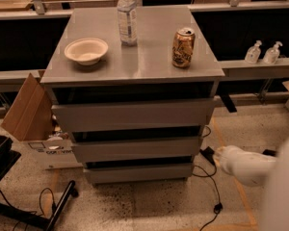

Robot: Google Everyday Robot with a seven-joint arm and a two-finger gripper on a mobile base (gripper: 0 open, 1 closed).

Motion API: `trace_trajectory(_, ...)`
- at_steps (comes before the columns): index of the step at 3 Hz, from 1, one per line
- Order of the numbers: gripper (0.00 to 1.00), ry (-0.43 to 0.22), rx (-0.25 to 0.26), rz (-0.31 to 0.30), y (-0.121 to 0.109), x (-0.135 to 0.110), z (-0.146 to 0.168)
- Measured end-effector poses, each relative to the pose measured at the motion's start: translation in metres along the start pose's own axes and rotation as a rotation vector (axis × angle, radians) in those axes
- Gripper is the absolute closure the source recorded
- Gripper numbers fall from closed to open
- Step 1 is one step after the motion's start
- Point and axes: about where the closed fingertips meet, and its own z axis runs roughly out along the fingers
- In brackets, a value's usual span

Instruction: Close bottom drawer

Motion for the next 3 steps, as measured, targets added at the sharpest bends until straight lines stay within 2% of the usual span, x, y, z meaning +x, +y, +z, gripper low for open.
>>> trace_trajectory(1,1.0,-0.01,-0.04,-0.029,0.004,0.021,-0.052)
trace_trajectory(2,1.0,-0.054,-0.055,-0.005,0.017,0.018,-0.076)
trace_trajectory(3,1.0,-0.103,-0.089,-0.012,0.028,0.012,-0.081)
